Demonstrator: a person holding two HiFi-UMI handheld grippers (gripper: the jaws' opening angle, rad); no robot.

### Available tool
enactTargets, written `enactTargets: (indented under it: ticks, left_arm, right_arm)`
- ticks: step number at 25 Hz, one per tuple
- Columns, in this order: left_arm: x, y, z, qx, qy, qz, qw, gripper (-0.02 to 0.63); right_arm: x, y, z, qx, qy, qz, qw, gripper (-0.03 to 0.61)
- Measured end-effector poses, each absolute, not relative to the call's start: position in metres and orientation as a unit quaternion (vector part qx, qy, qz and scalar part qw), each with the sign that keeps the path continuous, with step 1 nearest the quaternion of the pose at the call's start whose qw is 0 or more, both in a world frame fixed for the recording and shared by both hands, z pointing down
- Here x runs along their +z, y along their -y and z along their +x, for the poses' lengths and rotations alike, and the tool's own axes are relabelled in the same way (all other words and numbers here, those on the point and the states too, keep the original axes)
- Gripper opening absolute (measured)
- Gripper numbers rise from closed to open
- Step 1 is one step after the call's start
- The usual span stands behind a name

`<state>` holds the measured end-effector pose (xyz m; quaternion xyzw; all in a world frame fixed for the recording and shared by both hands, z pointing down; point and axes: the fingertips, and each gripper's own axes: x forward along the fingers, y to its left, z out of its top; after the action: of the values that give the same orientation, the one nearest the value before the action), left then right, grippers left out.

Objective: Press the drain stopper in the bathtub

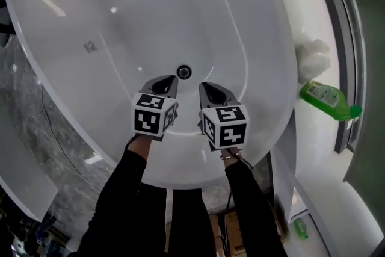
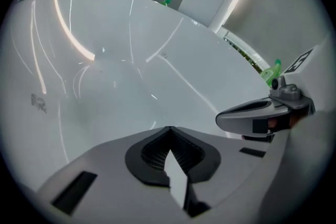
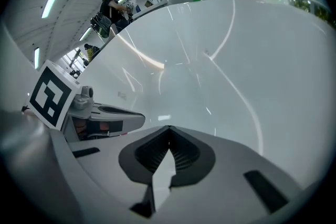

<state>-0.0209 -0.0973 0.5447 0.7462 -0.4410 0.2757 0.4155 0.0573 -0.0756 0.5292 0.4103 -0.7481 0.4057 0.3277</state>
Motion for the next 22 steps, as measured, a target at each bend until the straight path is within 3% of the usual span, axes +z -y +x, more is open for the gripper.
enactTargets:
  ticks: [22]
  left_arm:
    - [0.681,0.098,-0.005,0.324,0.437,0.701,0.461,0.008]
  right_arm:
    - [0.65,0.08,0.065,0.465,0.718,0.382,0.349,0.002]
